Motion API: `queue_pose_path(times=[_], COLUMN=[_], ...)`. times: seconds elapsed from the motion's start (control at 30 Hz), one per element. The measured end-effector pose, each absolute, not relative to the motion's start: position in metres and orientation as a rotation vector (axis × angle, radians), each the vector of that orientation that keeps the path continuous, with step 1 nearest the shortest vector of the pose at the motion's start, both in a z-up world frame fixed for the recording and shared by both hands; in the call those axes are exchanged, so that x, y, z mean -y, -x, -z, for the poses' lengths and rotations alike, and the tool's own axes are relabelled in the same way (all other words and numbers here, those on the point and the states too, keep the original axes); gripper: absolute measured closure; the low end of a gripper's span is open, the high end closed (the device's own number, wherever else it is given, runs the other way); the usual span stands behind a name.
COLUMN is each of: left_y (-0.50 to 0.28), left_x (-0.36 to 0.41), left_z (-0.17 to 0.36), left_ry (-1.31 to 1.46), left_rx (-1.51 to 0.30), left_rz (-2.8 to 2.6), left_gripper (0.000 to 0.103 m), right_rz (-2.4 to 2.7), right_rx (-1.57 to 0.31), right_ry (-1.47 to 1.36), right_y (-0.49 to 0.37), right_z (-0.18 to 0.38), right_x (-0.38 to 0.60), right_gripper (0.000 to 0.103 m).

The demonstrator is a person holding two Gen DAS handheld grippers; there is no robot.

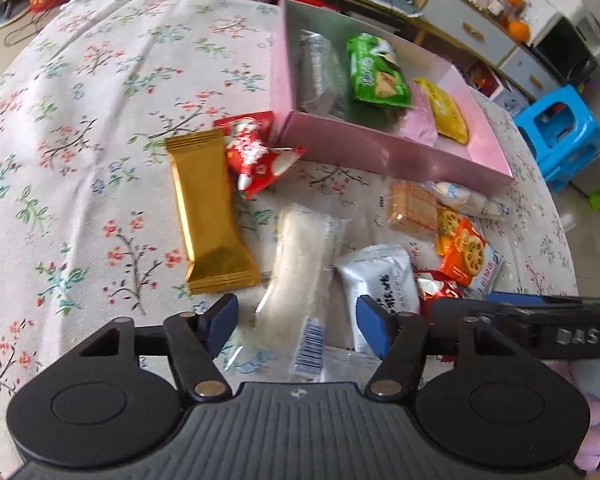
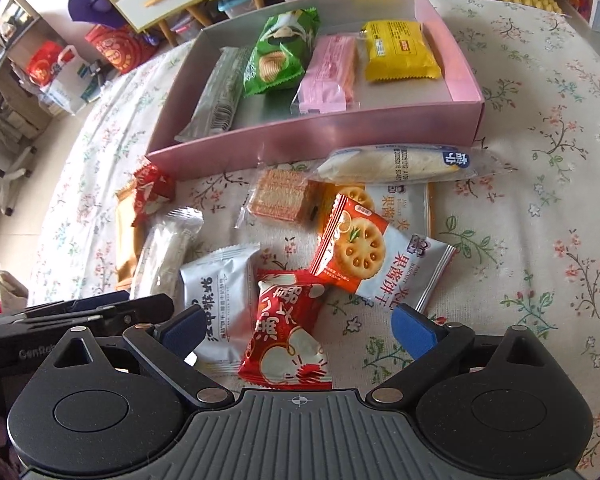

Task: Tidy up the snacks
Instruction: 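Grasp the clear-wrapped white bread with the left gripper while the right grasps the red-white candy packet, then lift the bread and candy packet and carry both toward the pink box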

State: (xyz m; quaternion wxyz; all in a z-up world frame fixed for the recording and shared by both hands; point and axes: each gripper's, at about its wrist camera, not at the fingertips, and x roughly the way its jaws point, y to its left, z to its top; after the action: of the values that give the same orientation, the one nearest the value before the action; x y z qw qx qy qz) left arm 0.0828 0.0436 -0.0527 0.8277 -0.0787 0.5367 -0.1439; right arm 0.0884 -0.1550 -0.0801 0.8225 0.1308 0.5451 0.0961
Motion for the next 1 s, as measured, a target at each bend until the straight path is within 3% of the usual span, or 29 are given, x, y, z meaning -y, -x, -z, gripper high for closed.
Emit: queue_pose_path(times=[0.13,0.23,0.3,0.37,1.0], left_y=[-0.083,-0.084,-0.085,-0.086,-0.079], left_x=[-0.037,-0.038,-0.039,-0.04,-0.045], left_z=[0.053,0.053,0.053,0.052,0.029], left_ry=[0.11,0.088,0.085,0.101,0.149], left_rx=[-1.123,-1.111,-1.109,-1.109,-1.071], left_rz=[0.31,0.304,0.302,0.298,0.327], left_gripper=[0.058,0.066,0.069,0.072,0.09], right_rz=[-0.192,-0.188,-0.196,-0.213,-0.233], right_rx=[-1.171,-1.167,-1.172,-1.179,-1.131], right_ry=[-0.291,-0.286,-0.305,-0.325,-0.386], right_y=[-0.09,-0.09,-0.09,-0.089,-0.085], right_z=[0.083,0.083,0.083,0.083,0.062], right_x=[0.154,0.153,0.155,0.157,0.17], right_gripper=[0.029,0.047,0.065,0.074,0.076])
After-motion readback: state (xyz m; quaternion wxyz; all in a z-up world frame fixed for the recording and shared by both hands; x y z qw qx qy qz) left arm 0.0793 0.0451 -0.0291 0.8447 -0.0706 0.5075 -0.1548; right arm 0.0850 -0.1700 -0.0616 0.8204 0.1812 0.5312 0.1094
